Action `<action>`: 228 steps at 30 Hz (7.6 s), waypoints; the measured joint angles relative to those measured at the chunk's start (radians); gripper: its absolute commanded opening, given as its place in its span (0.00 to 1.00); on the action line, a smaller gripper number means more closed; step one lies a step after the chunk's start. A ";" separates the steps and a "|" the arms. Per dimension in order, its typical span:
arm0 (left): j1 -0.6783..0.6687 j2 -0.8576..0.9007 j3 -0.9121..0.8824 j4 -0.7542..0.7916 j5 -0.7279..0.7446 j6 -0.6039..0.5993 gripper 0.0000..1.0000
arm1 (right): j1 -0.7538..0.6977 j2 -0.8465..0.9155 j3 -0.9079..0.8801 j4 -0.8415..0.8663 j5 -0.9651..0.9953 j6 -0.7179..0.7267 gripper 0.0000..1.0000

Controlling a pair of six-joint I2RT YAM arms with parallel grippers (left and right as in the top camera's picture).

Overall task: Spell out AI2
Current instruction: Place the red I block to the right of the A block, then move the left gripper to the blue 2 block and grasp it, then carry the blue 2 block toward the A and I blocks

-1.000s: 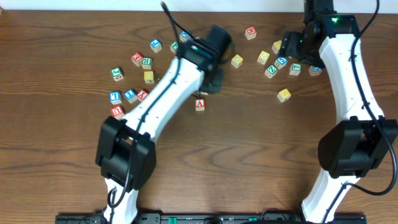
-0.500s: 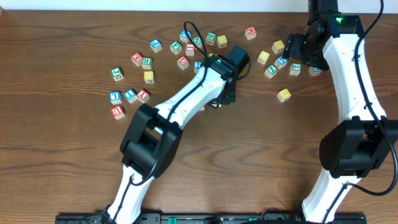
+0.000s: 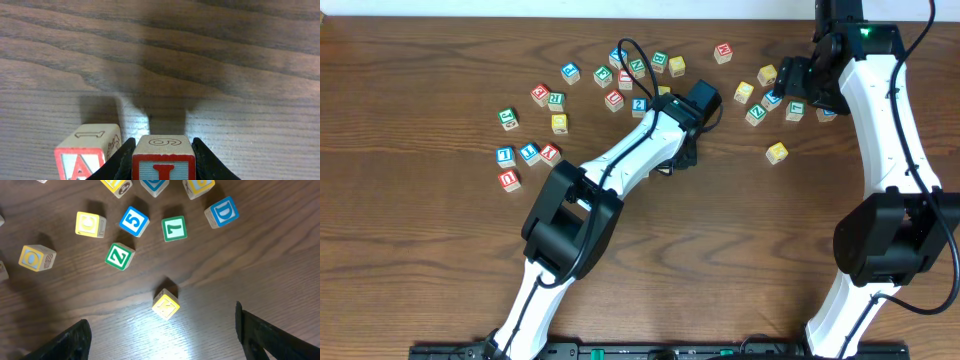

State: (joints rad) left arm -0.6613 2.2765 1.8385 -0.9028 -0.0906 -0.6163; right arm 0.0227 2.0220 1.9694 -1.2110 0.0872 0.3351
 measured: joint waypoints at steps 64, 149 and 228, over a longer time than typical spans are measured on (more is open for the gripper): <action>0.025 0.025 0.032 -0.031 0.055 0.020 0.44 | 0.000 0.000 0.000 -0.041 0.000 -0.007 0.96; 0.238 0.099 0.097 0.314 0.061 0.329 0.27 | 0.153 0.000 -0.179 0.177 -0.039 -0.006 0.99; -0.056 -0.109 -0.195 0.264 0.032 -0.042 0.35 | -0.067 0.000 -0.180 0.234 -0.095 -0.027 0.99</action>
State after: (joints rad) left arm -0.7174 2.1677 1.6436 -0.6392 -0.0582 -0.6586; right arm -0.0444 2.0220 1.7897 -0.9768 -0.0082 0.3084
